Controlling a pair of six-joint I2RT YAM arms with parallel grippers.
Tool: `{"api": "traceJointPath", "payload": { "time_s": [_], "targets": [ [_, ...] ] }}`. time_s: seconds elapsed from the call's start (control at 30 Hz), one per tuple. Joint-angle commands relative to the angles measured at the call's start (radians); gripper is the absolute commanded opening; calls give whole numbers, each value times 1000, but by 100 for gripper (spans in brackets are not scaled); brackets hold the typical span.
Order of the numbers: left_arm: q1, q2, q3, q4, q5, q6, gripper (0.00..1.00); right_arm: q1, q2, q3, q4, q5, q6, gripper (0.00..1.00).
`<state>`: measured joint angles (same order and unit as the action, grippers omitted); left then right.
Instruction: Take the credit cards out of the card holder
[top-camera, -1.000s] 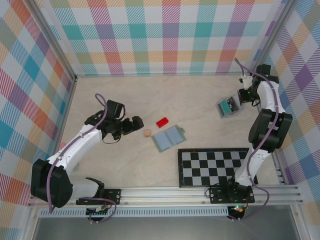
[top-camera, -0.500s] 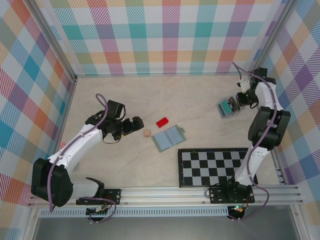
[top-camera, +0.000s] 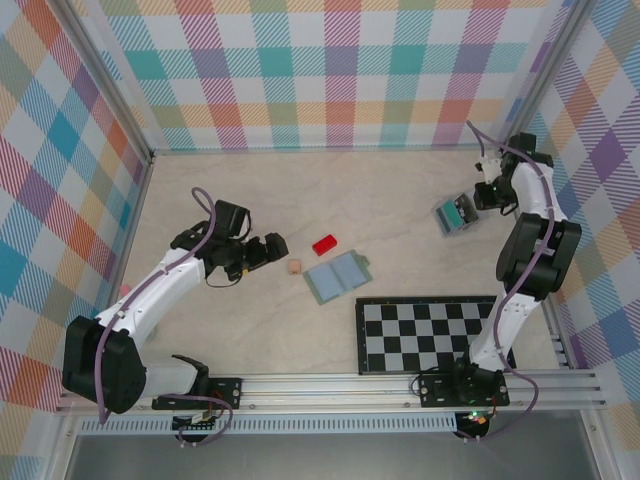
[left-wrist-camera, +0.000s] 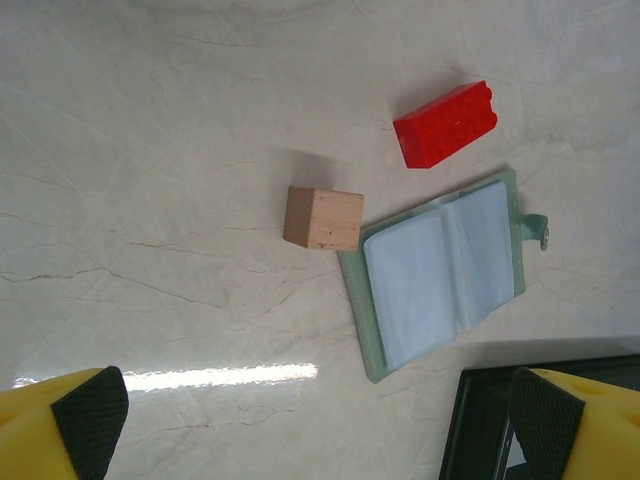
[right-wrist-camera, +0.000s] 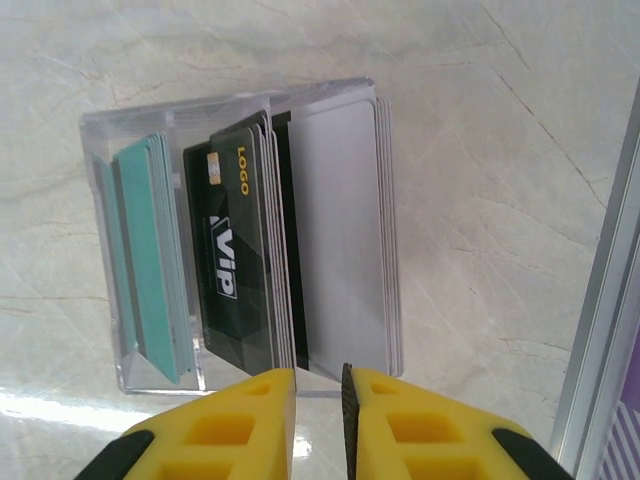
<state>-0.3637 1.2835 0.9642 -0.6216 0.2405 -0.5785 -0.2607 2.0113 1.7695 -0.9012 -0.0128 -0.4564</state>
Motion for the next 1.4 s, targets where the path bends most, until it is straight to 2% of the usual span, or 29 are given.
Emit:
{"api": "traceJointPath", "payload": {
  "time_s": [0.0,0.13,0.27,0.47,0.6,0.7,0.8,1.0,1.1,1.37],
  "targets": [
    [16,-15,-18,16,36,10,100,13,-92,45,-28,-64,77,21],
    [11,-22,-30,45,74,-15,99,45,-177,5,-6,-134,212,23],
    [-15,-18,-39,74,93,-52,96,131,-311,-144,90,-198,347,26],
    [-106,34,-26,102,69,-125,89,387,-485,-399,213,-151,486,29],
    [-183,91,-10,131,21,-189,84,543,-538,-519,255,-139,625,31],
    [-235,141,1,166,-14,-241,80,613,-525,-567,243,-151,777,32],
    [-280,198,18,201,-40,-291,75,677,-483,-606,245,-153,843,32],
    [-346,304,51,226,-99,-354,62,795,-358,-640,298,-164,866,32],
    [-361,339,60,234,-112,-366,56,842,-289,-611,292,-130,858,32],
    [-375,417,86,239,-112,-368,46,862,-186,-556,294,-58,870,33]
  ]
}}
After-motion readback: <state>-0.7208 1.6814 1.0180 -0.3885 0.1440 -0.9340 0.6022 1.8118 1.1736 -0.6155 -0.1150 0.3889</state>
